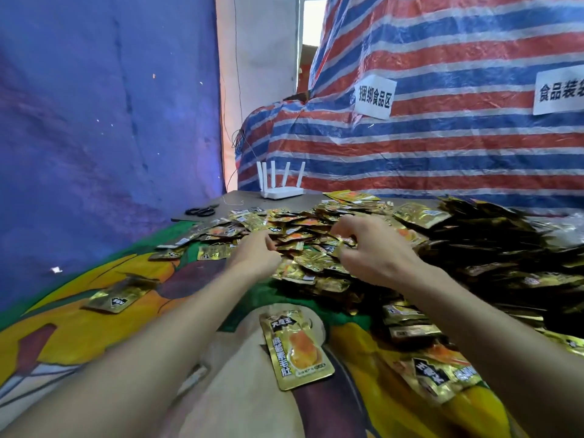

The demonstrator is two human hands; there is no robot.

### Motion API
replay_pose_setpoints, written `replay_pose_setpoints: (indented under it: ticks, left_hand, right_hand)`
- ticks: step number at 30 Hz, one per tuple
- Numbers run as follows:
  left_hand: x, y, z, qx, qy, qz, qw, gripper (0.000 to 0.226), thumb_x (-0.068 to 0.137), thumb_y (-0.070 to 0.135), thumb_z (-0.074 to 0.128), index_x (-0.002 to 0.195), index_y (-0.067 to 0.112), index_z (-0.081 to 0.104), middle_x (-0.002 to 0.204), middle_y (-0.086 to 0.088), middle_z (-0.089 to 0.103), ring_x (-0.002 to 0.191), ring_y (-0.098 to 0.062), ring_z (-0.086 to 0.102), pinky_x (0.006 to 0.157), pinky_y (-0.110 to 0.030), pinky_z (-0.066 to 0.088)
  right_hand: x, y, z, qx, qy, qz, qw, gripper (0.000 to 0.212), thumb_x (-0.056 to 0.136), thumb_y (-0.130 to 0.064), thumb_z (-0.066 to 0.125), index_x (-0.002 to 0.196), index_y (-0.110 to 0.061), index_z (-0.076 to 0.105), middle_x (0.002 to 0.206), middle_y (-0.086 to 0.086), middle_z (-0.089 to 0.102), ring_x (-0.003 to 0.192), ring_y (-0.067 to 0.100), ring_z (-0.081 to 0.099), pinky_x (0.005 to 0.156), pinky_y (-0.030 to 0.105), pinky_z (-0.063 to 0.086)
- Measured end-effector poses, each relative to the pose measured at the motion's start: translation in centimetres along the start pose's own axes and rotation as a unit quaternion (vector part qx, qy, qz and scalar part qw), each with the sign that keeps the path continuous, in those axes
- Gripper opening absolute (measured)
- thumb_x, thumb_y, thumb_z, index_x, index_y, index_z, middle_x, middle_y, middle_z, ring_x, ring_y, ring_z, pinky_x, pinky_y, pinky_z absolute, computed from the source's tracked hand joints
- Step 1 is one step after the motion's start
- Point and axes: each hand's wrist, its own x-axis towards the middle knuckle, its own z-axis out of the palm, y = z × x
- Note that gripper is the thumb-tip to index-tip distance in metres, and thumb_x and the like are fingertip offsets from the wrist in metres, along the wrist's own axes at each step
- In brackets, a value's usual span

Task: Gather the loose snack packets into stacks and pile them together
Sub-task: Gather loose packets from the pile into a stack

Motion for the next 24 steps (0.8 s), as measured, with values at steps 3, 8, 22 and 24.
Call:
replay_pose_setpoints:
  ticks: [3,8,22,24]
  left_hand:
    - [2.8,-2.4,-1.4,0.103,-0.007,0.006,0.995,0.02,0.086,0.009,0.058,0.103,0.019,0.057,0.117,-0.006,0.059,0.106,-0.026,0.056,0.093,-0.04,0.05]
    - [7.8,-6.1,-1.9,0.269,-0.009,0.034,0.962,0.058,0.084,0.031,0.07,0.137,0.032,0.049,0.141,-0.005,0.046,0.134,-0.028,0.04,0.111,-0.047,0.034]
    - [15.9,-10.2,-1.8,0.314,-0.142,0.138,0.928,0.079,0.087,0.048,0.066,0.155,0.022,0.035,0.155,-0.01,0.045,0.138,-0.03,0.045,0.11,-0.036,0.04]
    - [14.7,-9.7,-1.5,0.383,-0.096,0.205,0.895,0.055,0.091,0.039,0.06,0.141,0.019,0.05,0.138,-0.013,0.059,0.124,-0.034,0.055,0.099,-0.04,0.048]
  right_hand:
    - [3.9,-1.3,1.9,-0.021,-0.062,-0.006,0.998,0.05,0.087,-0.024,0.058,0.137,-0.025,0.055,0.134,0.005,0.062,0.119,0.024,0.058,0.098,0.044,0.052]
    - [11.4,-1.7,6.7,-0.044,-0.141,0.007,0.989,0.069,0.087,-0.017,0.058,0.151,-0.031,0.037,0.145,0.009,0.05,0.121,0.028,0.055,0.09,0.04,0.051]
    - [21.1,-1.8,16.9,-0.146,-0.167,0.015,0.975,0.049,0.094,-0.019,0.057,0.143,-0.021,0.053,0.143,0.014,0.054,0.129,0.034,0.052,0.106,0.043,0.046]
    - [20.1,-2.0,16.8,-0.159,-0.096,0.003,0.983,0.036,0.091,-0.012,0.057,0.126,-0.018,0.065,0.127,0.014,0.064,0.116,0.035,0.06,0.09,0.04,0.052]
